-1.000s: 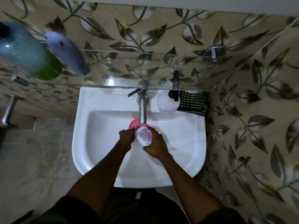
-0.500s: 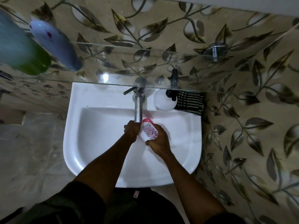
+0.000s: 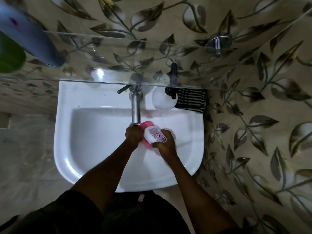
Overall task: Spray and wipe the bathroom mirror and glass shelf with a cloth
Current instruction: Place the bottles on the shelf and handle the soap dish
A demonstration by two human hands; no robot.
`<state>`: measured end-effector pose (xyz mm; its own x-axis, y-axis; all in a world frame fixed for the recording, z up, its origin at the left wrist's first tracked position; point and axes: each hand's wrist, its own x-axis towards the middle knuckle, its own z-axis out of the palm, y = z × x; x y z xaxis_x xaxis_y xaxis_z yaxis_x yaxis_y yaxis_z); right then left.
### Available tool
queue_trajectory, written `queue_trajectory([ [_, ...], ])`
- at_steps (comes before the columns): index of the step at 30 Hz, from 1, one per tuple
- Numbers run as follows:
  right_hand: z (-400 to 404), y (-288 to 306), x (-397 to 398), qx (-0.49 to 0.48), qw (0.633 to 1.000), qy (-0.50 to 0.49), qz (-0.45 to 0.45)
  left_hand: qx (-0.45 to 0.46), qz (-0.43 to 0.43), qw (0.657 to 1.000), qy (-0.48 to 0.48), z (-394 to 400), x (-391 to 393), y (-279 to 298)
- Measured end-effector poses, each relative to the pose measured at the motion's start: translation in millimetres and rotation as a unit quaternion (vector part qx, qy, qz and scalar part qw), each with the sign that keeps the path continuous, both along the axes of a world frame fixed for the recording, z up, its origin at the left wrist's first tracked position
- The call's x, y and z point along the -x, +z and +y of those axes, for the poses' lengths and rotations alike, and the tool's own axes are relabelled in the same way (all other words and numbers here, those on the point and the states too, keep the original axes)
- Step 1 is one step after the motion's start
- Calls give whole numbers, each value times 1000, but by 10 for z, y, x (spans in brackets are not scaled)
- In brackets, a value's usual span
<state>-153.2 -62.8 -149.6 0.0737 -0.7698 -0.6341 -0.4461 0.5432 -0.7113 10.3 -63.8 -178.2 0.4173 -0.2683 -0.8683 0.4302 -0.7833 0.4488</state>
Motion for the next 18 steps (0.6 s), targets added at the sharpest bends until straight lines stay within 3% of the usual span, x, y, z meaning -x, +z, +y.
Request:
queue_trajectory([
  [3,96,86,14,-30,997,-34,-61,42,86,994,46,239,-37,360],
  [8,291,364,-134,-34,985,-83,-148,127,153,978,70,729,-196,624],
  [14,641,698,-512,-3,983,29,-182,235,270,929,98,1029,-464,989],
  [18,861,829,-638,22,978,44,-200,255,279,925,47,1192,-700,1192],
])
